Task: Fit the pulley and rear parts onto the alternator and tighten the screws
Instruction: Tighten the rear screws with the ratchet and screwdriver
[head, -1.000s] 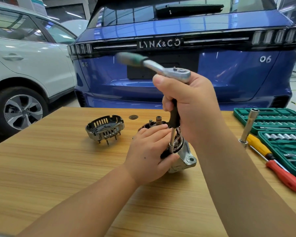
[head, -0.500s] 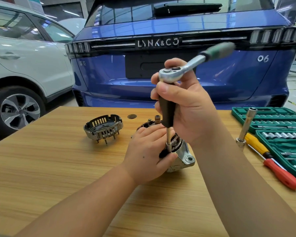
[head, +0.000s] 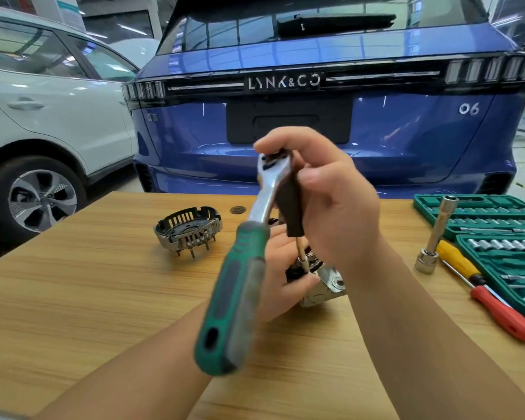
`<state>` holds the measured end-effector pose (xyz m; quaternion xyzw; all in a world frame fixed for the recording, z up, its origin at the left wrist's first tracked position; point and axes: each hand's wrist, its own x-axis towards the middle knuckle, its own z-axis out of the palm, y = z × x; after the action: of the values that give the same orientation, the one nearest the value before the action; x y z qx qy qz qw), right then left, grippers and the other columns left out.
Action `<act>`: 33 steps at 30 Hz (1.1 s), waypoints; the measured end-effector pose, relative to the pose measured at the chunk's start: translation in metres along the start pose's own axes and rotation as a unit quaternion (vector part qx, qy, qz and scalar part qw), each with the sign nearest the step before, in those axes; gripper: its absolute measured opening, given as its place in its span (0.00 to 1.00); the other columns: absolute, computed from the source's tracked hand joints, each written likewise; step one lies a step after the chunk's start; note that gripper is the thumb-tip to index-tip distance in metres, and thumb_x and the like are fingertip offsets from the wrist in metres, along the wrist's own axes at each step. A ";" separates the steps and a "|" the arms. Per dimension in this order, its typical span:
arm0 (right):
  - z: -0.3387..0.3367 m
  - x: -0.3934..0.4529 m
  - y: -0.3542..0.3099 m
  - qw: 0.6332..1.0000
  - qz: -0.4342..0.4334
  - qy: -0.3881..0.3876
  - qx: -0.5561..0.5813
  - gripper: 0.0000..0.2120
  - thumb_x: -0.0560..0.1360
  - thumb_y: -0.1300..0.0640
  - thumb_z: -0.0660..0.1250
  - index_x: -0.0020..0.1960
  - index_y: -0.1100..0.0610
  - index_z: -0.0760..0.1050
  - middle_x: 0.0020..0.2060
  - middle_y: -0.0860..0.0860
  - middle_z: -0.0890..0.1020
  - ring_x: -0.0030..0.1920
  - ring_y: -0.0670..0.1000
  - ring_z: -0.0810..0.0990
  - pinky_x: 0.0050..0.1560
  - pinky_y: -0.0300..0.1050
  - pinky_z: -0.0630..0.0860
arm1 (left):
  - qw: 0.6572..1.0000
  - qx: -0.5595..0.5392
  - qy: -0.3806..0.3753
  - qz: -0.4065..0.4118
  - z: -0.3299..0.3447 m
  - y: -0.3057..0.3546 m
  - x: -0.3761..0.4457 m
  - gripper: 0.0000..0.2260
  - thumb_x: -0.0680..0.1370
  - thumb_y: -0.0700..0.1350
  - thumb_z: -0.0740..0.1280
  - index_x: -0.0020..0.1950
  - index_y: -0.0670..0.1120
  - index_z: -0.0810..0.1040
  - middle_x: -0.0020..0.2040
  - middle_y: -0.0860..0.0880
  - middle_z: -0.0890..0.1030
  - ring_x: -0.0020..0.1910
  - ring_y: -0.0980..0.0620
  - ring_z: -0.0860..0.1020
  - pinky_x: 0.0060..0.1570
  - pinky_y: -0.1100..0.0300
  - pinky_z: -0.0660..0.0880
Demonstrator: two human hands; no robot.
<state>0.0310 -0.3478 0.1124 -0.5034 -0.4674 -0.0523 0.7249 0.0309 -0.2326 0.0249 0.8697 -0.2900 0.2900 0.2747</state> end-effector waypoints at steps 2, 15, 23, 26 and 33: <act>-0.004 0.001 -0.002 0.999 -0.014 0.039 0.007 0.14 0.72 0.53 0.58 0.50 0.50 0.79 0.39 0.49 0.76 0.38 0.49 0.71 0.38 0.46 0.66 | 0.999 -0.040 -0.022 -0.001 -0.002 0.003 0.001 0.08 0.68 0.36 0.78 0.43 0.38 0.81 0.41 0.56 0.72 0.47 0.57 0.69 0.59 0.74 0.60; -0.008 0.008 -0.006 0.941 0.012 0.292 -0.169 0.09 0.76 0.51 0.73 0.43 0.54 0.76 0.27 0.43 0.74 0.27 0.45 0.69 0.29 0.40 0.67 | 0.990 0.035 -0.135 -0.021 -0.010 -0.012 0.002 0.30 0.74 0.55 0.73 0.75 0.55 0.71 0.74 0.61 0.70 0.77 0.63 0.57 0.77 0.48 0.54; -0.028 0.009 -0.018 0.973 0.196 0.090 0.088 0.10 0.71 0.59 0.68 0.51 0.56 0.84 0.48 0.48 0.86 0.36 0.44 0.74 0.42 0.41 0.67 | 0.993 0.019 -0.118 -0.019 -0.011 -0.013 0.002 0.27 0.74 0.56 0.68 0.74 0.56 0.72 0.72 0.63 0.70 0.77 0.61 0.60 0.76 0.53 0.53; -0.025 0.008 -0.015 0.975 0.182 0.066 0.107 0.11 0.70 0.61 0.66 0.50 0.57 0.84 0.51 0.48 0.85 0.40 0.46 0.72 0.43 0.43 0.63 | 0.995 0.021 -0.096 -0.015 -0.008 -0.014 0.000 0.25 0.74 0.55 0.70 0.71 0.53 0.76 0.65 0.66 0.71 0.74 0.61 0.63 0.72 0.57 0.55; -0.027 0.009 -0.011 0.965 0.156 0.132 0.162 0.15 0.68 0.66 0.67 0.53 0.53 0.75 0.41 0.48 0.80 0.38 0.47 0.78 0.43 0.43 0.71 | 0.997 0.026 -0.076 -0.021 -0.003 -0.012 -0.001 0.24 0.74 0.57 0.68 0.69 0.53 0.78 0.69 0.61 0.75 0.75 0.59 0.64 0.73 0.52 0.57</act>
<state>0.0466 -0.3705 0.1246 -0.4342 -0.2853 0.0715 0.8514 0.0372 -0.2221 0.0231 0.9017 -0.2846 0.2248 0.2353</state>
